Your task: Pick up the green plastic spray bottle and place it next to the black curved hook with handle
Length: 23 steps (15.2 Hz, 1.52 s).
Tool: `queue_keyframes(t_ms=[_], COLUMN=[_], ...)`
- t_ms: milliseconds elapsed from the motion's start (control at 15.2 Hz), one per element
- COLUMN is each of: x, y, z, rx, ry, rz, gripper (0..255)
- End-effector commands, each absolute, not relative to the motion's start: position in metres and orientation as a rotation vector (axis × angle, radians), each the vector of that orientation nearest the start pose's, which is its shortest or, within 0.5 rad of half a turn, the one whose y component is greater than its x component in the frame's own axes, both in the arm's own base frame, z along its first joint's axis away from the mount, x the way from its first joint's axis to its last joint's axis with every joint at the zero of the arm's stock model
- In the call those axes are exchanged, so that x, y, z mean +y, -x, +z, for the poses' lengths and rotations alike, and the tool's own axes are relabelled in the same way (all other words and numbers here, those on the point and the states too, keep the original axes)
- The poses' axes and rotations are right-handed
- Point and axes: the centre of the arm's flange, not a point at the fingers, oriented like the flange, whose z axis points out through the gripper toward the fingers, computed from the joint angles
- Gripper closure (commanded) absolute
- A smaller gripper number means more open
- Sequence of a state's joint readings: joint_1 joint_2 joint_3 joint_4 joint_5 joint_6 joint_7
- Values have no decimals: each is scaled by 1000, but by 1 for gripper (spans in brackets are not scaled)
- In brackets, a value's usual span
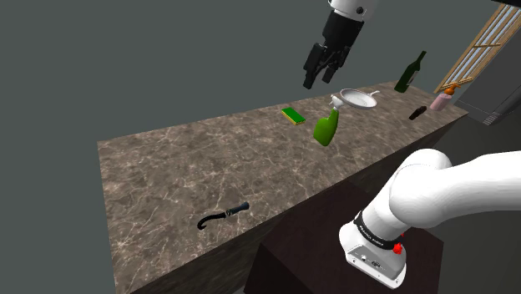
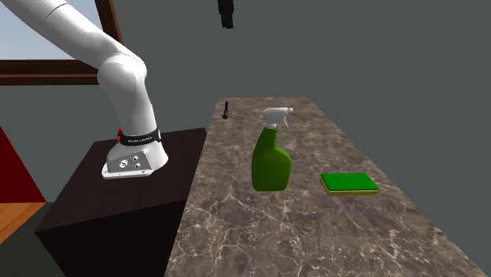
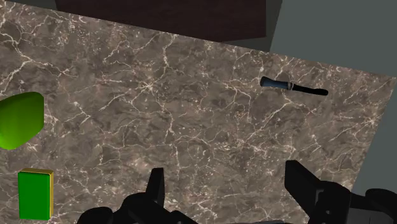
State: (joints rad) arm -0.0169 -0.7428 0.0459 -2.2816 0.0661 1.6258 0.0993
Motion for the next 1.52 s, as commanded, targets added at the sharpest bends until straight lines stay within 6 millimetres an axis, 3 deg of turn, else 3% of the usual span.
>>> queue_keyframes(t_ms=[0,1452], x=[21,-246], y=[-325,-349], z=[617,508], rx=[127,233], ry=[3096,3096], rz=[-131,-112], gripper=[0,0])
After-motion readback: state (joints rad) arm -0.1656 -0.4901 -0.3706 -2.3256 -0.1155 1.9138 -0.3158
